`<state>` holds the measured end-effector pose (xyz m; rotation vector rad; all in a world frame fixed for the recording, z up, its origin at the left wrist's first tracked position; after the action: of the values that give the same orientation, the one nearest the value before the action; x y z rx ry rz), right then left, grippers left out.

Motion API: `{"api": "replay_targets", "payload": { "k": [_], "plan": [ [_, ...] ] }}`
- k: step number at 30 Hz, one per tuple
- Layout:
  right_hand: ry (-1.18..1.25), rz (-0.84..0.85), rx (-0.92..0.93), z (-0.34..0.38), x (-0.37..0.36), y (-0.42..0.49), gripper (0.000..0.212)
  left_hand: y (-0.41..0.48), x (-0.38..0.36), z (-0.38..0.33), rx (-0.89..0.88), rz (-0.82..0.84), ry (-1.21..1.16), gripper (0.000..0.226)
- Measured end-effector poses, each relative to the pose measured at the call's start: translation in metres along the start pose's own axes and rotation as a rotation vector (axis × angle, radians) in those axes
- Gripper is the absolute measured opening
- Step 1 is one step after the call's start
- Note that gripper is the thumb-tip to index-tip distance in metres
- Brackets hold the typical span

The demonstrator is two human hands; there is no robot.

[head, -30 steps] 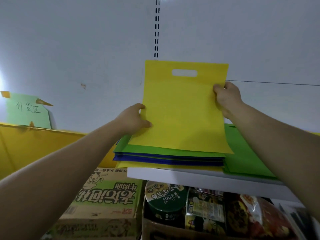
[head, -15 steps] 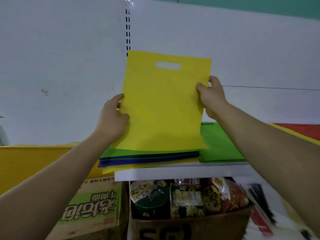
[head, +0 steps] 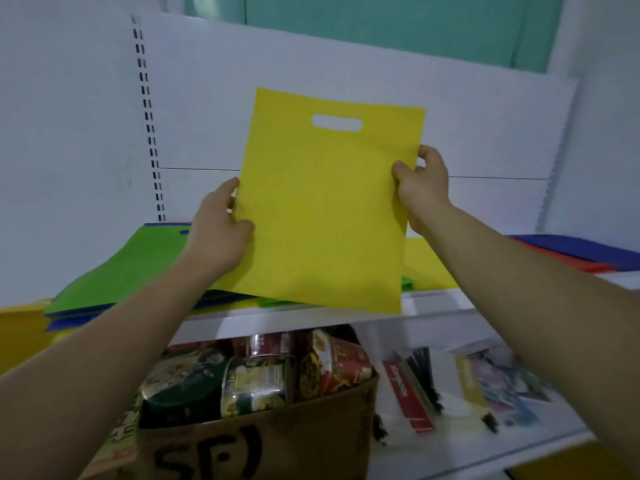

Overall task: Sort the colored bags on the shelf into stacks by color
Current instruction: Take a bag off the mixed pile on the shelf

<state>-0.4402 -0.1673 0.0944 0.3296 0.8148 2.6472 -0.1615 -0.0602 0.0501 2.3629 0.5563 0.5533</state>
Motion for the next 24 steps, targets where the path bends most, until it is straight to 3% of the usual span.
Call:
{"api": "replay_targets", "payload": {
  "k": [12, 24],
  "plan": [
    [-0.144, -0.124, -0.003, -0.073, 0.205, 0.034, 0.03, -0.025, -0.195, -0.068, -0.047, 0.152, -0.012, 0.061],
    [-0.155, -0.192, -0.046, -0.134, 0.235, 0.111, 0.032, 0.024, -0.295, -0.067, -0.055, 0.226, -0.038, 0.056]
  ]
}}
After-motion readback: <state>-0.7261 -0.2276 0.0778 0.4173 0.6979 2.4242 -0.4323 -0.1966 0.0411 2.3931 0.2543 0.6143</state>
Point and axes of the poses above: each hand's wrist, its own y-axis towards the middle knuckle, its own x-axis out of the back of the hand, z = x × y, the point moved 5 cm from there along y, towards the middle knuckle, and after that the axes turned 12 degrees about -y, right-handed, at the moved point
